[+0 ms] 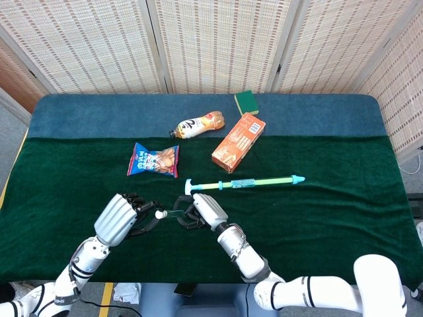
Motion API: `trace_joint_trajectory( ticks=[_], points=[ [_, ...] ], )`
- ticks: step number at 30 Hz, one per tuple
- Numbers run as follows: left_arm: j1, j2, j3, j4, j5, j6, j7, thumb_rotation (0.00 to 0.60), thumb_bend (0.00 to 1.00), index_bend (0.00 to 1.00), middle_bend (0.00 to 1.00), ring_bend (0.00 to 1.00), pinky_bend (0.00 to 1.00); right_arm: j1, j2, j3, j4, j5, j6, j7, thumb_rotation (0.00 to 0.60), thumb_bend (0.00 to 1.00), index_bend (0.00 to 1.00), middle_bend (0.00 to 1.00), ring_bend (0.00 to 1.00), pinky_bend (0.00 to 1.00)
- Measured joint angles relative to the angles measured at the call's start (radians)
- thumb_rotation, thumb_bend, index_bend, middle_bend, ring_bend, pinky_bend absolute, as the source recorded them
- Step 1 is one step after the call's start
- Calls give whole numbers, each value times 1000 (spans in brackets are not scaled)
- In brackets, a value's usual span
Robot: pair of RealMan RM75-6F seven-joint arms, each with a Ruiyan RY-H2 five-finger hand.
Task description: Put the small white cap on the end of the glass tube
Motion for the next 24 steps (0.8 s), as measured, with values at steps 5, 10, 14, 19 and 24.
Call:
trace_joint_trajectory(
  ticks=[5,10,14,19,24],
  points=[
    [-2,-2,4,3,-4,-2,-2,600,504,621,965,829,792,2,-3,1,-1,3,2,-4,600,646,980,1000,1000,1000],
    [-2,-4,7,6,-6,-1,-4,600,505,620,965,829,792,4,-6,0,1,8,3,-9,600,646,982,1000,1000,1000],
    [-2,-3,9,6,-11,-2,-6,600,502,562,965,829,791,5,-8,-1,1,7,6,-11,600,646,982,1000,1000,1000],
    [1,3,13,1,-21,-10,4,600,474,317,965,813,791,5,-8,-5,3,8,8,-20,600,646,982,1000,1000,1000],
    [8,28,19,-23,-49,-29,9,600,358,58,825,684,778,3,7,-15,-4,14,15,-50,600,646,982,1000,1000,1000]
  ],
)
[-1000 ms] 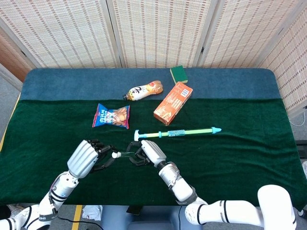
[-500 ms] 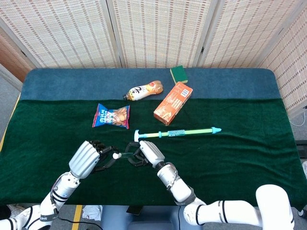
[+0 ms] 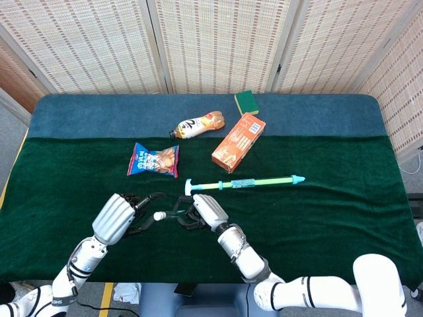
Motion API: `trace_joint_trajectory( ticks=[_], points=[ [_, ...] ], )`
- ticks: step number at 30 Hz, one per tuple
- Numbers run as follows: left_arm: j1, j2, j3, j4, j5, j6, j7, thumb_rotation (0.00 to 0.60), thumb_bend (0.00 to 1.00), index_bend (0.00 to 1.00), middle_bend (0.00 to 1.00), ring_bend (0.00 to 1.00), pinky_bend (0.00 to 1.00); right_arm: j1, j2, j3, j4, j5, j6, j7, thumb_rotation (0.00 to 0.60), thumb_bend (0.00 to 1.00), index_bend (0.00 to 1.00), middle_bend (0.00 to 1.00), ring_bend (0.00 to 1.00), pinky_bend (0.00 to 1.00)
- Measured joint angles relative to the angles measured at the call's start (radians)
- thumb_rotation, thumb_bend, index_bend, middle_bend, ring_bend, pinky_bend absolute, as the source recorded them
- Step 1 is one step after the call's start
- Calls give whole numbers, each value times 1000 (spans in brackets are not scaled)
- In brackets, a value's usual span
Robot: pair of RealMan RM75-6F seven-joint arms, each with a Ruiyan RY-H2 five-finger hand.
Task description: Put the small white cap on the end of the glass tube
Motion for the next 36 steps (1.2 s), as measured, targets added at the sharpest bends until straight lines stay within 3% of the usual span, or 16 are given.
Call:
trace_joint_trajectory(
  ticks=[4,8,17,23,29,36],
  points=[
    [8,26,14,-15,-13,-15,-4,600,330,35,602,501,682,-2,27,-13,-13,12,8,-51,600,646,981,1000,1000,1000],
    [26,56,27,-23,-26,-15,-11,600,328,34,492,393,572,-2,73,-33,-38,39,22,-141,600,646,982,1000,1000,1000],
    [61,117,36,-29,-85,-20,-34,600,326,46,463,341,445,23,179,-90,-98,172,90,-461,600,646,982,1000,1000,1000],
    [79,130,39,-30,-122,-38,-41,600,326,43,447,320,414,56,186,-144,-92,302,178,-679,600,646,981,1000,1000,1000],
    [89,132,41,-29,-138,-50,-39,600,325,36,442,315,392,66,129,-188,-13,318,218,-740,600,646,917,1000,1000,1000],
    [97,131,40,-22,-144,-56,-48,600,324,28,437,310,377,49,81,-216,50,291,224,-742,600,646,746,1000,1000,1000]
  ],
)
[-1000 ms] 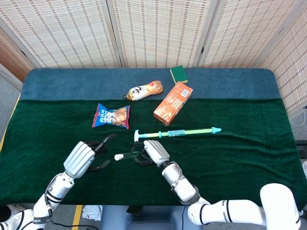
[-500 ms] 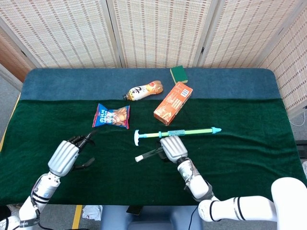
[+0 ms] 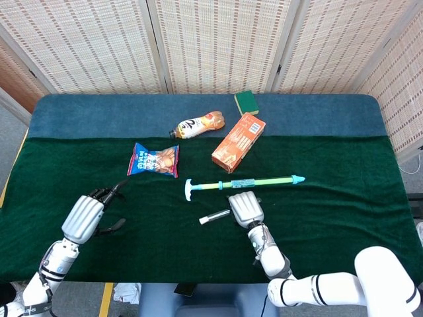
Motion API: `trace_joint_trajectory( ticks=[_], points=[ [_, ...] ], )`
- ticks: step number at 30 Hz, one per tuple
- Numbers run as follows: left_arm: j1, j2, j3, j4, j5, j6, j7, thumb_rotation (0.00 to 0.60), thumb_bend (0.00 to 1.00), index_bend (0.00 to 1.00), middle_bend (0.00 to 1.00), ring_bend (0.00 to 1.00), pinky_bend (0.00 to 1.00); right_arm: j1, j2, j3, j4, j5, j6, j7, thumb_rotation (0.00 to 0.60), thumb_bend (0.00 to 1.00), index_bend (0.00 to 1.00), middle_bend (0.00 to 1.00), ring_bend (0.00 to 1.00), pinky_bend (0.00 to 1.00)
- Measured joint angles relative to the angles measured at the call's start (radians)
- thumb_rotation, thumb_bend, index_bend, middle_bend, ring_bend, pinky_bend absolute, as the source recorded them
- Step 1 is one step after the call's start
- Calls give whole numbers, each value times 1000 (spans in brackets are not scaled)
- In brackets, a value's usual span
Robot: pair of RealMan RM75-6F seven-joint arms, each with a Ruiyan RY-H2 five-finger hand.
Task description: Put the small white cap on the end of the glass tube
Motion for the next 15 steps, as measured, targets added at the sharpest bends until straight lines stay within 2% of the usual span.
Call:
trace_joint_trajectory(
  ticks=[7,10,15],
  points=[
    [10,-4,-1,9,1,6,-12,600,325,18,435,306,360,-25,-7,-10,14,-40,-4,20,600,640,480,1000,1000,1000],
    [15,-6,-1,12,1,10,-16,600,325,17,435,305,356,-34,-3,-12,10,-48,-8,22,600,603,397,1000,1000,1000],
    [24,-6,0,14,1,14,-18,600,324,16,435,305,355,-48,1,-13,8,-61,-13,28,600,599,309,1000,1000,1000]
  ],
)
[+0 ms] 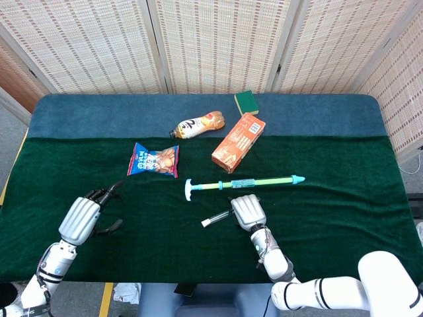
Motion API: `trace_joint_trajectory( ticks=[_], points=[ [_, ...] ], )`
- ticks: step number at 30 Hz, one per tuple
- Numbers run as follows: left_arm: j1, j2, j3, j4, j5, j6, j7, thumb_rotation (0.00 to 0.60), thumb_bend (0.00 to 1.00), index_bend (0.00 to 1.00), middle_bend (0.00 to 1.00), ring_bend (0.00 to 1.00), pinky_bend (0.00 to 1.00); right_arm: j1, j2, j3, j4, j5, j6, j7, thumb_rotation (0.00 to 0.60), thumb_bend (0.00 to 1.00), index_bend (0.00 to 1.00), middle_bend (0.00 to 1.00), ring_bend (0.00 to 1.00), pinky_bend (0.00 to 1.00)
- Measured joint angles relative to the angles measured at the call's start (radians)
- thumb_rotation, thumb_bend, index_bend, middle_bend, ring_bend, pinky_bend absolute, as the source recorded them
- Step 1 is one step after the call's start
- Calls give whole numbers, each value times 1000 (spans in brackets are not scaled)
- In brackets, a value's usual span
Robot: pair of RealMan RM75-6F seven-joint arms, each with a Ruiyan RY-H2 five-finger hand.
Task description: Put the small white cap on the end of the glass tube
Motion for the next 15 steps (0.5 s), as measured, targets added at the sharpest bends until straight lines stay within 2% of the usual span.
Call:
trace_joint_trajectory(
  ticks=[6,10,13,15],
  points=[
    [16,2,-3,-1,-14,11,-8,600,325,24,435,305,353,-17,24,5,-31,-36,9,25,600,599,269,1000,1000,1000],
    [31,13,-8,0,-41,20,-12,600,325,75,435,304,344,-41,93,6,-102,-98,52,45,600,599,269,990,1000,1000],
    [50,25,-16,9,-80,26,3,600,325,119,429,296,324,-75,179,-2,-179,-163,104,66,600,598,269,905,997,1000],
    [66,36,-19,15,-113,28,24,600,326,151,420,286,303,-108,253,-14,-233,-221,145,90,600,598,277,776,921,999]
  ],
)
